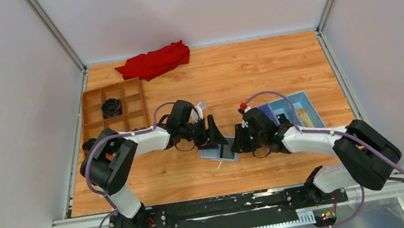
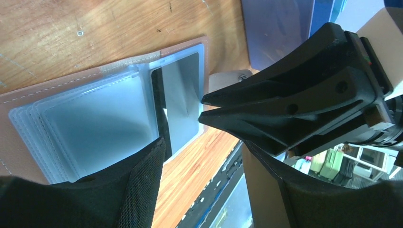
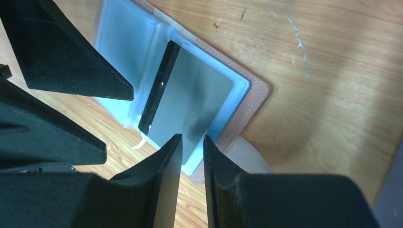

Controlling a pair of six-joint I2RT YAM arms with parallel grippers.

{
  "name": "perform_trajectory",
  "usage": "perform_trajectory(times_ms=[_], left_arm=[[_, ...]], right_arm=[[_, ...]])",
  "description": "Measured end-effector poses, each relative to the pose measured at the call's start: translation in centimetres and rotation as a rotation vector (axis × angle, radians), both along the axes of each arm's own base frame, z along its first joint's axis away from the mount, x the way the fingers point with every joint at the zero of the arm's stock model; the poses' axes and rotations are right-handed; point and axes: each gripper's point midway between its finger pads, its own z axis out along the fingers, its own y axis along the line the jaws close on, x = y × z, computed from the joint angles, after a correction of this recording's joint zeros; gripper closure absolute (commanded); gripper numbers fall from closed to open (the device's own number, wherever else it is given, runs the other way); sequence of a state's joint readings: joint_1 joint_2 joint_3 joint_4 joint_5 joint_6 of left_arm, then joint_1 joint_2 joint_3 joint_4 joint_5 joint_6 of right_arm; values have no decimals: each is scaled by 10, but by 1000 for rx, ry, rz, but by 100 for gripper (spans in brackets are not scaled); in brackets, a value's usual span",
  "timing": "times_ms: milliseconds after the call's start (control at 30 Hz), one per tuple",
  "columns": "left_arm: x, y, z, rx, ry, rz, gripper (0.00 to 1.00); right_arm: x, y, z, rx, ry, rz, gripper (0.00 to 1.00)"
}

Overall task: Take the credit cards out of the card holder
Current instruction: Remove the credit card from the card holder.

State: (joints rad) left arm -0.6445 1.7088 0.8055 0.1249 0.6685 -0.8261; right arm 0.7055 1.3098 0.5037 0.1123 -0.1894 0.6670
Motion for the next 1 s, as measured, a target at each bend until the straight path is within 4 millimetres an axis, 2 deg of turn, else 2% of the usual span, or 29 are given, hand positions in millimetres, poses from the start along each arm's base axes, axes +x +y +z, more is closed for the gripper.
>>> perform_trajectory(times_ms=[67, 300, 500, 733, 867, 1000], left_arm=[[0, 0, -3, 6, 7, 0, 38], [1, 3, -11, 22, 18, 9, 42], [1, 13, -20, 40, 37, 33, 45], [3, 15, -21, 42, 36, 37, 51], [3, 15, -21, 43, 32, 35, 59], [3, 16, -21, 45, 27, 33, 72]], right_arm=[[0, 1, -7, -6, 15, -1, 73], [5, 8, -6, 18, 1, 5, 76], [6, 9, -7, 21, -2, 5, 78], [10, 18, -9, 55, 1, 12, 80], [10, 20, -9, 66, 1, 17, 80], [10, 21, -9, 69, 1, 19, 80]])
